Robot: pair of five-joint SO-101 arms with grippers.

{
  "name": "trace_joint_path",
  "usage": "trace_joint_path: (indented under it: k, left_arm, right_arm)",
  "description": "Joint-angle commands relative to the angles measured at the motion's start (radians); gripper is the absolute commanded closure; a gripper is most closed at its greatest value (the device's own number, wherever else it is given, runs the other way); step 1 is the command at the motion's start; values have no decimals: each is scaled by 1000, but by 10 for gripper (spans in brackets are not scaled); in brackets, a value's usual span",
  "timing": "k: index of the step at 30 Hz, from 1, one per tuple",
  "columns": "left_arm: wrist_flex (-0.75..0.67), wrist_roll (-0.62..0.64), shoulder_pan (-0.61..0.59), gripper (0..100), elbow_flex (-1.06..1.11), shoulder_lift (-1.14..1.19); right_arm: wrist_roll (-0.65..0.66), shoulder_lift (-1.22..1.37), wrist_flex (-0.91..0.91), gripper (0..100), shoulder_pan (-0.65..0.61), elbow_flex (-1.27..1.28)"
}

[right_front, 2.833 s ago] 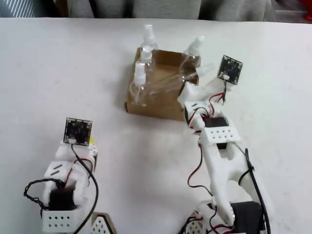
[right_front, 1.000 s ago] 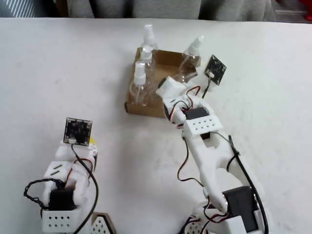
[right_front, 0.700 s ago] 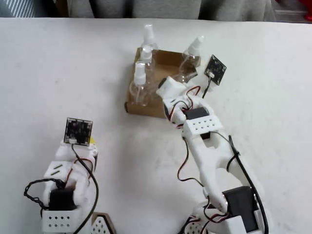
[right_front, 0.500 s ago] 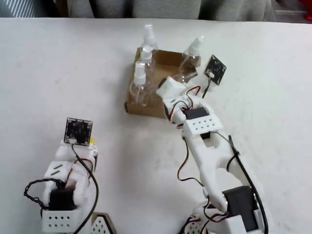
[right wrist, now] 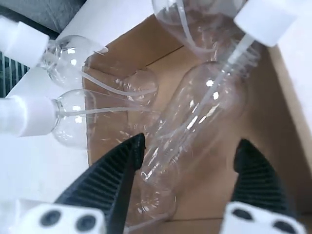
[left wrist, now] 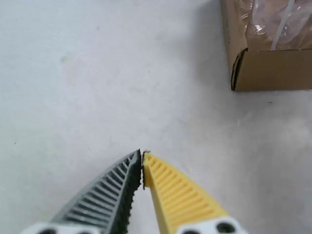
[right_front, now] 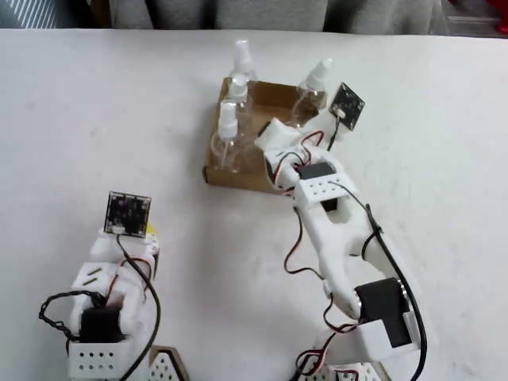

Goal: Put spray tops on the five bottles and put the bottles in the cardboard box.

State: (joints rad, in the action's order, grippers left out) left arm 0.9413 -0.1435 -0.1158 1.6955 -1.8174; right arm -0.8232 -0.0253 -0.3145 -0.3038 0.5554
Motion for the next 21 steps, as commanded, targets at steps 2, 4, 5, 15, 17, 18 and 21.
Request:
trace_joint_path:
  k: [2,4,5,15,17,18,21]
  left_arm:
    - [-2,-11,10,976,-3,-13]
    - [-2,-11,10,976,-3,-13]
    - [-2,-11,10,976,-3,-13]
    - [0,-11,10,976,-3,-13]
    - [0,-11,10,976,-3,-13]
    - [0,-11,10,976,-3,-13]
    - [0,-11,10,976,-3,-13]
  right_arm:
    - [2,-7,-4,705,12,-54]
    - [0,-7,4,705,12,-54]
    - [-3,-5,4,704,12,-54]
    - [-8,102,42,704,12,-114]
    - [-8,139,39,703,19,-146]
    - [-8,151,42,703,24,-157]
    - [-9,174,45,703,36,-178]
